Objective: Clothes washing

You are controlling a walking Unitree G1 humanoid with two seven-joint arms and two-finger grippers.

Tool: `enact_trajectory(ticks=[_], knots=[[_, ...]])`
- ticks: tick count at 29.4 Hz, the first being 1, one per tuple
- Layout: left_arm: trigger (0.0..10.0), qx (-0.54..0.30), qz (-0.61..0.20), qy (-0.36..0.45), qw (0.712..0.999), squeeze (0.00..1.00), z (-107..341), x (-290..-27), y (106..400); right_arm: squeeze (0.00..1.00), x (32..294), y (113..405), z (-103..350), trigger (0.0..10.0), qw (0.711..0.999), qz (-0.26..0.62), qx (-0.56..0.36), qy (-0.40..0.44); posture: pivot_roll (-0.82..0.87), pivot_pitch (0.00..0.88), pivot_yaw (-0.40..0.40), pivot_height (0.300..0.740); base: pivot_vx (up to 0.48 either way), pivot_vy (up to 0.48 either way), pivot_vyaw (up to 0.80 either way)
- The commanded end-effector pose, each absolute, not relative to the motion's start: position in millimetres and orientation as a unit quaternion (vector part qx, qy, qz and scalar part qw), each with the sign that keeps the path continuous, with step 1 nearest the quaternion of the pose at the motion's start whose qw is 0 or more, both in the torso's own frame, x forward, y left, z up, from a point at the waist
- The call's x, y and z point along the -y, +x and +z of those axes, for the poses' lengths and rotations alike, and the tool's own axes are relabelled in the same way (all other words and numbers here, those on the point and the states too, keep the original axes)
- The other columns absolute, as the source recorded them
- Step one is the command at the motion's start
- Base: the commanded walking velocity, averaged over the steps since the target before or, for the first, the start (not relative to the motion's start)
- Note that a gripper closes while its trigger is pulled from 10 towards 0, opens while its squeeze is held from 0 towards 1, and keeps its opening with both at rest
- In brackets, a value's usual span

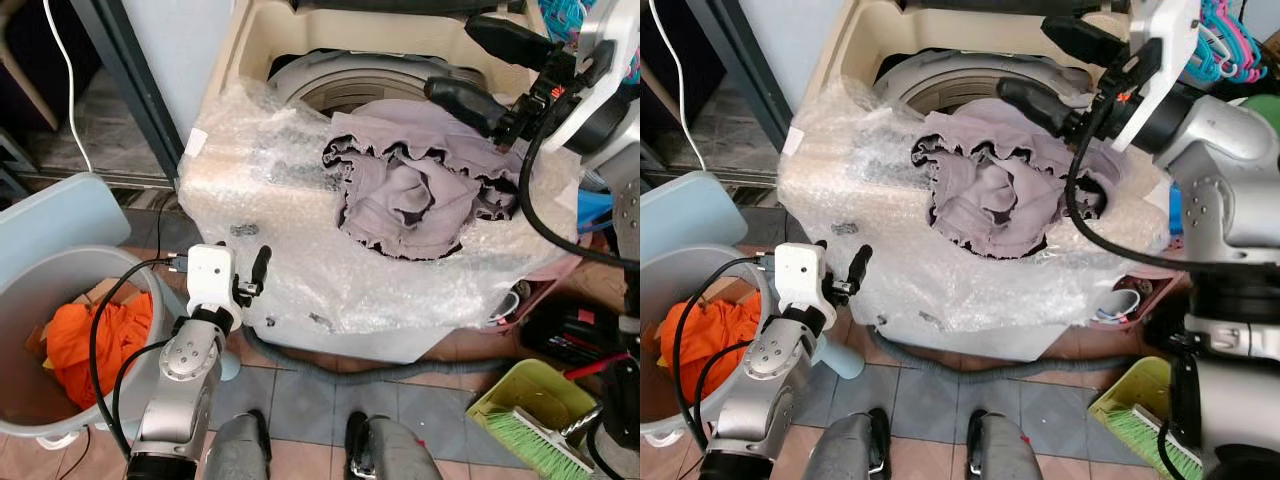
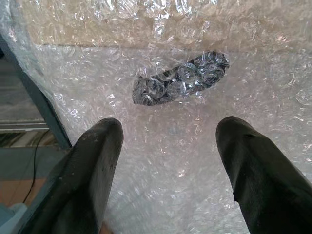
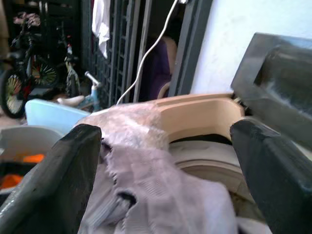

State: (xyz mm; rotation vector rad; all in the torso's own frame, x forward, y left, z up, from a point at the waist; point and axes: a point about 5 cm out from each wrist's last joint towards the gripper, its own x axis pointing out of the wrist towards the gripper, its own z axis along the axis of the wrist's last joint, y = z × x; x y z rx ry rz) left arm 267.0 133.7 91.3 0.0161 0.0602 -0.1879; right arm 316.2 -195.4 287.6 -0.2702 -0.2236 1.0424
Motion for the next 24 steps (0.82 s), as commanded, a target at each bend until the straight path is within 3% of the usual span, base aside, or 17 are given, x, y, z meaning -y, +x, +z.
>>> enact_trajectory(ticks=[1,4,9,10,11,12,16,24], knots=[[10.0,-0.033,-0.101,0.008,0.994,0.0,88,-134,266,1.0,186,310,270,10.0,0.831,0.529,0.065,-0.161,-0.07,0.097,0.028,0.74,0.0,0.0,0.0],[10.0,-0.032,-0.104,0.008,0.994,0.0,89,-132,266,1.0,185,310,250,10.0,0.831,0.523,0.033,-0.189,-0.08,0.098,0.032,0.74,0.0,0.0,0.0],[10.0,-0.03,-0.111,0.007,0.993,0.0,89,-130,267,1.0,183,325,224,10.0,0.858,0.457,0.035,-0.231,-0.08,0.1,0.034,0.74,0.0,0.0,0.0],[10.0,-0.03,-0.117,0.008,0.993,0.0,88,-129,265,1.0,182,331,223,0.0,0.872,0.425,0.045,-0.239,-0.08,0.103,0.033,0.74,0.0,0.0,0.0],[10.0,-0.032,-0.118,0.009,0.992,0.0,86,-128,264,0.67,181,334,223,0.0,0.879,0.409,0.054,-0.238,-0.08,0.103,0.033,0.74,0.0,0.0,0.0],[10.0,-0.035,-0.118,0.011,0.992,0.0,84,-128,263,0.0,181,340,224,0.0,0.892,0.379,0.066,-0.239,-0.07,0.102,0.03,0.74,0.0,0.0,0.0],[10.0,-0.036,-0.113,0.012,0.993,0.0,84,-129,262,0.0,185,345,225,0.0,0.901,0.347,0.072,-0.251,-0.07,0.102,0.027,0.74,0.0,0.0,0.0],[10.0,-0.034,-0.106,0.016,0.994,0.0,83,-129,266,0.0,207,376,252,0.0,0.948,0.186,0.116,-0.233,-0.08,0.097,0.025,0.74,0.0,0.0,0.0]])
